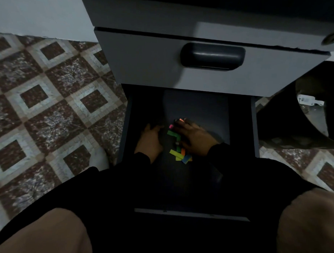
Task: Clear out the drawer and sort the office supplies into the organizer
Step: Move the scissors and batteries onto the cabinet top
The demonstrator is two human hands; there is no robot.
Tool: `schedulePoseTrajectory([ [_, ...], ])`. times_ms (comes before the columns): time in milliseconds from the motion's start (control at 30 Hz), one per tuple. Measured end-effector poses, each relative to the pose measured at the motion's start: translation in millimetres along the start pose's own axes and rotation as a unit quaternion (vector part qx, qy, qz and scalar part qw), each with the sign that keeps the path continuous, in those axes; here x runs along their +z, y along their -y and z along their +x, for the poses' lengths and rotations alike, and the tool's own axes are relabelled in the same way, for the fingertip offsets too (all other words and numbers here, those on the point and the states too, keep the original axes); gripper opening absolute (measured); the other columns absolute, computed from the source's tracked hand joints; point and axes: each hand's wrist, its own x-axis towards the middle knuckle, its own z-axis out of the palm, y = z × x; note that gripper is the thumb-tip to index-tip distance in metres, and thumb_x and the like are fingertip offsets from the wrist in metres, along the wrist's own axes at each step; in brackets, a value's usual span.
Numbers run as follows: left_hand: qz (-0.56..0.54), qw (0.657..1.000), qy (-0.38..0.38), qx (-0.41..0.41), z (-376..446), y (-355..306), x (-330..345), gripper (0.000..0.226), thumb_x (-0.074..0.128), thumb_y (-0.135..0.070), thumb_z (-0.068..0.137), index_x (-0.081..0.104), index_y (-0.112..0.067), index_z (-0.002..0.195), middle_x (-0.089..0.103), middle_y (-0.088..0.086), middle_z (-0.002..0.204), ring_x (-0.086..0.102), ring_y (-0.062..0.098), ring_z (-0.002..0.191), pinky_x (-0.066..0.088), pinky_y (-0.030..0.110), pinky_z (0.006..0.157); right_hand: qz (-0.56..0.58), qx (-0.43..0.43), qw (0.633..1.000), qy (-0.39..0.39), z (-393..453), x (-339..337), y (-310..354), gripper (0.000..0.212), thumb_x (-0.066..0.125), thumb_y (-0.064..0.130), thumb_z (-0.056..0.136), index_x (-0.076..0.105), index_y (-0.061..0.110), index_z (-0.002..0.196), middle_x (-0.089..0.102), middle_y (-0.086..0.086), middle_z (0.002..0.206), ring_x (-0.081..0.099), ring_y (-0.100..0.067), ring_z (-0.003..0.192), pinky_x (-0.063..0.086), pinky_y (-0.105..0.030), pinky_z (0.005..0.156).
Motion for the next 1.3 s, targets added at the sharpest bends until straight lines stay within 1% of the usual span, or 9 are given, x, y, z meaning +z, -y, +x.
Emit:
schedulePoseTrajectory([
  [133,0.077,0.996,0.030,0.039,-6,-9,-3,0.063,0.063,-0.018,0.084,0.038,-0.019,0.142,0.030,0.012,0.147,0.024,0.032,0.136,0.020,0.034,0.112,0.092,-0.013,0.995,-0.034,-24,1,-5,0.069,0.068,0.027,0.083,0.035,0.015,0.143,0.025,-0.007,0.153,0.025,-0.026,0.140,0.019,-0.030,0.113],
  [200,0.112,0.990,0.068,0.045,-9,-11,-4,0.089,0.074,-0.031,0.076,0.022,-0.024,0.148,0.016,0.008,0.154,0.013,0.033,0.140,0.017,0.041,0.113,0.103,0.047,0.992,-0.062,-34,0,-10,0.083,0.074,0.030,0.075,0.030,0.019,0.145,0.025,-0.003,0.153,0.028,-0.026,0.137,0.025,-0.031,0.112],
  [267,0.167,0.978,0.114,0.044,-11,-13,-2,0.114,0.079,-0.042,0.067,0.003,-0.028,0.151,-0.004,0.002,0.158,0.000,0.032,0.143,0.015,0.051,0.113,0.075,0.137,0.987,-0.038,-41,2,-11,0.099,0.078,0.034,0.070,0.018,0.024,0.148,0.019,-0.002,0.154,0.025,-0.026,0.136,0.027,-0.034,0.110],
  [367,0.239,0.960,0.136,0.058,-14,-13,9,0.119,0.077,-0.048,0.067,-0.006,-0.028,0.150,-0.011,0.001,0.157,-0.005,0.032,0.143,0.012,0.055,0.112,0.047,0.218,0.975,0.006,-46,12,-1,0.116,0.082,0.040,0.062,0.006,0.030,0.149,0.012,-0.005,0.152,0.021,-0.030,0.134,0.030,-0.044,0.107],
  [433,0.251,0.959,0.110,0.066,-14,-14,15,0.114,0.074,-0.051,0.069,-0.004,-0.029,0.150,-0.007,0.002,0.157,0.001,0.034,0.142,0.015,0.054,0.111,0.060,0.222,0.973,0.000,-44,19,5,0.121,0.084,0.040,0.059,0.003,0.028,0.149,0.011,-0.008,0.150,0.021,-0.032,0.131,0.032,-0.043,0.107],
  [567,0.241,0.964,0.067,0.089,-10,-14,20,0.103,0.071,-0.049,0.074,0.004,-0.031,0.150,0.005,0.001,0.155,0.016,0.033,0.135,0.024,0.047,0.107,0.075,0.208,0.975,-0.019,-35,23,10,0.112,0.078,0.036,0.069,0.003,0.023,0.150,0.013,-0.012,0.147,0.026,-0.032,0.127,0.033,-0.038,0.106],
  [800,0.172,0.979,0.059,0.089,-3,-16,18,0.089,0.074,-0.040,0.074,0.023,-0.032,0.147,0.023,-0.001,0.148,0.024,0.031,0.131,0.037,0.039,0.101,0.136,0.193,0.971,-0.035,-28,13,7,0.097,0.079,0.025,0.069,0.022,0.028,0.147,0.011,-0.010,0.149,0.024,-0.032,0.132,0.035,-0.036,0.105],
  [1033,0.154,0.983,0.022,0.098,-6,-20,19,0.073,0.073,-0.031,0.077,0.037,-0.026,0.141,0.033,0.001,0.140,0.034,0.027,0.125,0.039,0.035,0.096,0.167,0.186,0.966,-0.061,-24,17,5,0.087,0.078,0.018,0.071,0.032,0.025,0.144,0.016,-0.010,0.148,0.029,-0.031,0.132,0.031,-0.033,0.111],
  [1300,0.132,0.985,0.020,0.111,-9,-21,21,0.044,0.065,-0.026,0.084,0.054,-0.019,0.125,0.046,0.005,0.129,0.043,0.029,0.119,0.039,0.034,0.093,0.196,0.161,0.964,-0.085,-21,26,6,0.067,0.078,0.008,0.067,0.053,0.015,0.129,0.029,-0.015,0.143,0.039,-0.034,0.126,0.039,-0.036,0.105],
])
